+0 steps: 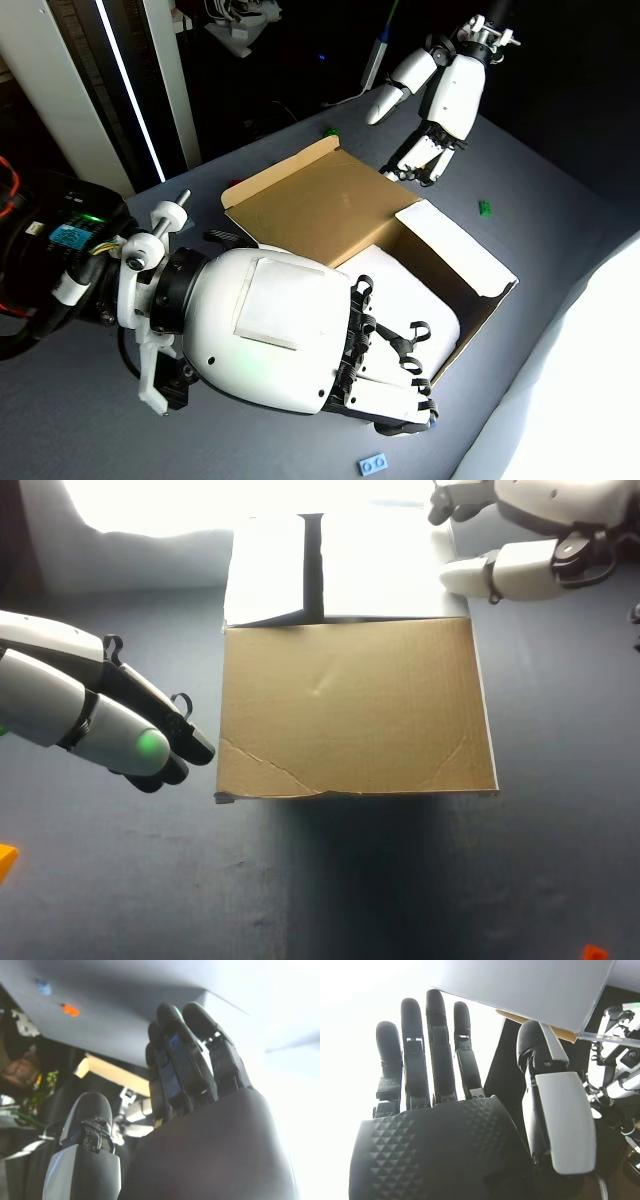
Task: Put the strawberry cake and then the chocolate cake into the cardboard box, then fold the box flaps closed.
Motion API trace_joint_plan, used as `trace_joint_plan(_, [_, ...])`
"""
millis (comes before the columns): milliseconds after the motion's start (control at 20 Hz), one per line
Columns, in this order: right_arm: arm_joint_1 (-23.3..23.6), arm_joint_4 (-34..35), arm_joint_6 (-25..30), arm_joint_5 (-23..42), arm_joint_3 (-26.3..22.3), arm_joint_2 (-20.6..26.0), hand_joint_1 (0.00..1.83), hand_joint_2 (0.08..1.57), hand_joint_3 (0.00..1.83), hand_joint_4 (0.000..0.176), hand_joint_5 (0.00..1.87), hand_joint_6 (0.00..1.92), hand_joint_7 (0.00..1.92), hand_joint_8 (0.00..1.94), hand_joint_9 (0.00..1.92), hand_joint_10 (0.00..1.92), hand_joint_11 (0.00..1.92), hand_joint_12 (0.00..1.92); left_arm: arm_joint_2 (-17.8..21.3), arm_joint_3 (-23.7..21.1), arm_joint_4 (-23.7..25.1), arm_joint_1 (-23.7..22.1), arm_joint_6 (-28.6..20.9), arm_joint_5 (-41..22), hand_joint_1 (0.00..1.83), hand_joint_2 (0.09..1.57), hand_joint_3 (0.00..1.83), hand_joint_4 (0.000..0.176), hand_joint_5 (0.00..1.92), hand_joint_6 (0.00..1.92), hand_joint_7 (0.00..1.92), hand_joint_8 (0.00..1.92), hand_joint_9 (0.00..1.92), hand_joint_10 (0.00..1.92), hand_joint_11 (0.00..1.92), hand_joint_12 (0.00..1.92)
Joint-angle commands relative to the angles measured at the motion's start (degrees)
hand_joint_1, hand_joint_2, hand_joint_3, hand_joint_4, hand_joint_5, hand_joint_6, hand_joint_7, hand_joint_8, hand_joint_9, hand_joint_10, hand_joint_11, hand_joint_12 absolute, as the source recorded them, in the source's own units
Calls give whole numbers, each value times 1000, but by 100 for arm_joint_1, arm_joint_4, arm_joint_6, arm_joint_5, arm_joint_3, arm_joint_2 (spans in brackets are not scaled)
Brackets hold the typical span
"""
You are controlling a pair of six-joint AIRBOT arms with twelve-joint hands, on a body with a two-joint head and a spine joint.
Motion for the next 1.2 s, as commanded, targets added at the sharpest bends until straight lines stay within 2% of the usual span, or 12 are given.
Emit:
trace_joint_plan(0, [113,14,33,659,2,133,278,1252,0,0,374,597,696,28,340,1007,0,1701,75,-21,-374,-30,-34,117,251,1311,3,9,474,0,644,4,695,5,151,1394])
trace_joint_plan(150, [160,13,37,643,2,343,272,1253,0,0,368,595,694,26,338,1015,0,1702,149,-168,-382,3,-35,112,254,1315,3,2,458,1,624,0,679,0,129,1411])
trace_joint_plan(300, [168,23,134,629,8,599,269,1251,0,0,349,611,692,24,323,1038,0,1706,190,-266,-381,66,-35,112,257,1316,1,8,477,9,639,5,686,4,134,1400])
trace_joint_plan(450, [48,249,172,628,21,838,260,1252,1,0,355,614,695,25,330,1033,0,1700,198,-296,-388,30,-52,107,279,1304,0,4,468,3,631,2,684,3,144,1389])
trace_joint_plan(700, [-482,914,173,657,-74,1389,281,1250,0,0,365,617,697,25,327,1027,0,1711,216,-335,-532,-52,-172,83,273,1309,0,3,468,2,636,2,686,3,152,1394])
trace_joint_plan(800, [-757,1184,145,880,-140,1548,278,1251,0,0,371,600,701,25,344,1005,0,1702,235,-381,-566,-83,-214,74,282,1302,0,10,483,6,643,4,695,6,167,1366])
trace_joint_plan(850, [-817,1183,143,1008,-208,1623,280,1247,0,0,376,600,700,24,341,1003,0,1702,243,-403,-572,-85,-242,68,281,1304,0,12,483,6,642,4,692,5,166,1364])
trace_joint_plan(900, [-942,1152,141,1068,-277,1681,301,1244,0,0,383,595,699,23,343,1002,0,1700,258,-452,-585,-82,-260,61,275,1309,0,6,477,3,641,3,692,4,155,1391])
trace_joint_plan(1150, [-1122,1149,209,1058,-360,1749,271,1250,0,0,384,594,701,22,354,1005,0,1705,280,-556,-585,-125,-299,42,285,1302,0,10,487,4,641,1,694,4,169,1364])
